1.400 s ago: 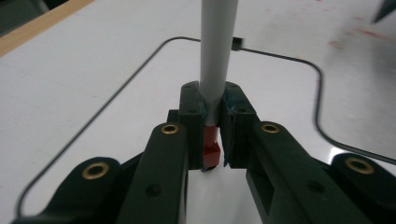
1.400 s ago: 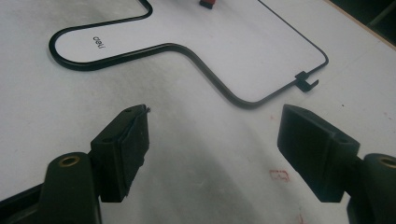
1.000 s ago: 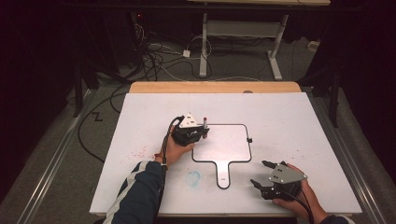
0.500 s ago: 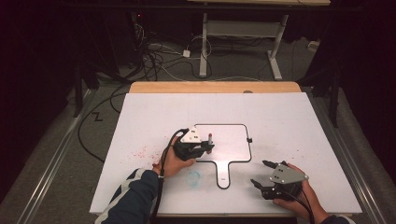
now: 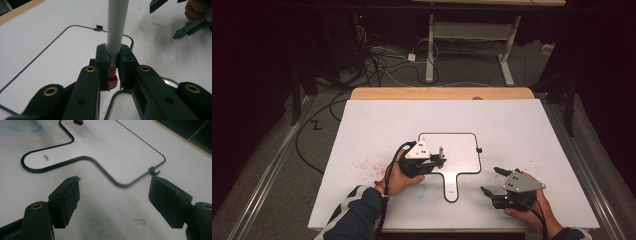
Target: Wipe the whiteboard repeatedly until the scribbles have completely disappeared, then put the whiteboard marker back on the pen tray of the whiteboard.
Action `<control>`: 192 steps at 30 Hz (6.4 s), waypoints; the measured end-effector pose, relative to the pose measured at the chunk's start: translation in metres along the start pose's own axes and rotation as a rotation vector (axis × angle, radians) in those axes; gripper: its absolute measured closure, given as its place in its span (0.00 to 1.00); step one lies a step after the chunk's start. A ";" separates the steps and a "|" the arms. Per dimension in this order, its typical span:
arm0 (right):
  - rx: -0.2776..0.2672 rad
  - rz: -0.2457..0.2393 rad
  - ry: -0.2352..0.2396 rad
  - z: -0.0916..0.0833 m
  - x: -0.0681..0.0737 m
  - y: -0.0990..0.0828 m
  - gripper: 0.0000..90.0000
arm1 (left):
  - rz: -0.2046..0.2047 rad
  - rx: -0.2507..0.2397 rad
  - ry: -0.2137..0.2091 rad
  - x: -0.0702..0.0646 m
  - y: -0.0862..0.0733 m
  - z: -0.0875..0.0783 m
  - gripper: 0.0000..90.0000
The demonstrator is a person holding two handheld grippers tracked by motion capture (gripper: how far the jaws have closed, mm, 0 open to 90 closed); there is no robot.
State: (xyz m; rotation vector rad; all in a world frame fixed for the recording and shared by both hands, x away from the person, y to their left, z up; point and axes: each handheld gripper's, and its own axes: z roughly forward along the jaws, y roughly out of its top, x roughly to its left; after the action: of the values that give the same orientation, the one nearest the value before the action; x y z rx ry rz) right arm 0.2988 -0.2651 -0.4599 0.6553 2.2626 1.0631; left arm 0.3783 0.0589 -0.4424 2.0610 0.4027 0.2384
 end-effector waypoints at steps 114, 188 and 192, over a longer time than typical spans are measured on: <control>0.190 0.517 -0.088 0.121 -0.104 0.037 0.75 | -0.042 0.150 0.407 -0.020 -0.066 -0.107 0.24; -0.181 0.102 -0.164 -0.026 -0.054 0.025 0.25 | 0.015 0.173 0.427 -0.021 -0.072 -0.096 0.21; -0.184 0.098 -0.170 -0.030 -0.051 0.018 0.25 | 0.023 0.176 0.431 -0.023 -0.072 -0.096 0.21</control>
State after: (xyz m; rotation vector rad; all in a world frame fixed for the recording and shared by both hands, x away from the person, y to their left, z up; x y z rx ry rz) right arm 0.3200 -0.3029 -0.4153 0.7545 1.9786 1.1989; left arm 0.3124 0.1609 -0.4573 2.1830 0.6813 0.6882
